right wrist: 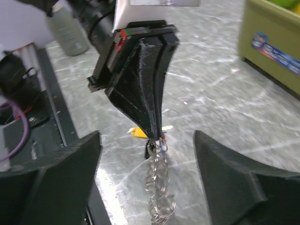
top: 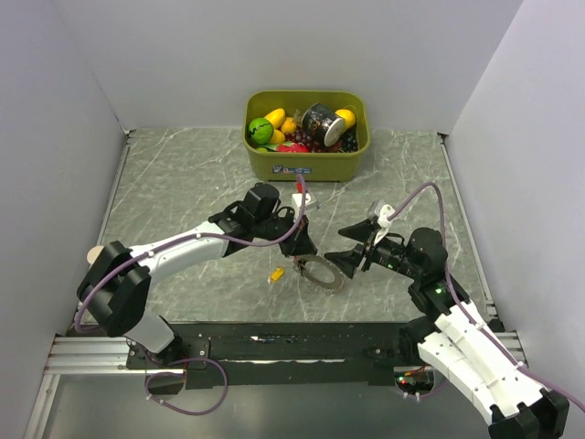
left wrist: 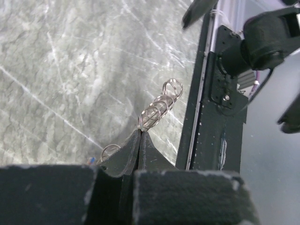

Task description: Put the keys on the keyring

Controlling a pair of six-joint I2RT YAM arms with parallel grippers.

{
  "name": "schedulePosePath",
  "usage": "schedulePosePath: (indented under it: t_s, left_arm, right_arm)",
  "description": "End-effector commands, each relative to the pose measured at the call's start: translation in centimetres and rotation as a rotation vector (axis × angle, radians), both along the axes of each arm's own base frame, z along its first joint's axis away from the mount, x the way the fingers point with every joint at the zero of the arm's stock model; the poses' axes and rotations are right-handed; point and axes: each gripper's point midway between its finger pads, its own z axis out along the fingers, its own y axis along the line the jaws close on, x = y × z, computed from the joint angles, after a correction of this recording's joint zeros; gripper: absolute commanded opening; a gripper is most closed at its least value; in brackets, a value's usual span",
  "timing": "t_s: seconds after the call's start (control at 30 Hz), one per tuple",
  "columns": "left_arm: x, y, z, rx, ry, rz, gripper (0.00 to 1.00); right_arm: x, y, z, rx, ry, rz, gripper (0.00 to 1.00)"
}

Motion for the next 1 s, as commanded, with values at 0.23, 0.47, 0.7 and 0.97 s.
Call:
schedulePosePath:
  t_s: [0.23,0.47,0.7,0.97]
  left_arm:
    - [-3.3,-0.1,5.2,-0.121,-0.156,-0.127,0.01]
    - [-3.9,0.4,7.8,-0.19,-0.241,-0.125,0.01]
    - [-4.6,0.4,8.4,-0.201,-0.261,-0.147,0.01]
    - [-5.0,0.6,9.4,-0.229,-0.291,-0.153,0.01]
  right_arm:
    - [-2.1,1.9,1.9,-0.004,-0.092,0.225,0.6]
    - [-2.4,1.9,0.9,-0.017,-0.042,0.239,0.59]
    - [-3.3,2.6,0.8,0.011,-0.037,0.313,0.58]
    - [-3.0,2.8,0.2,0.003,-0.011,0.318,0.45]
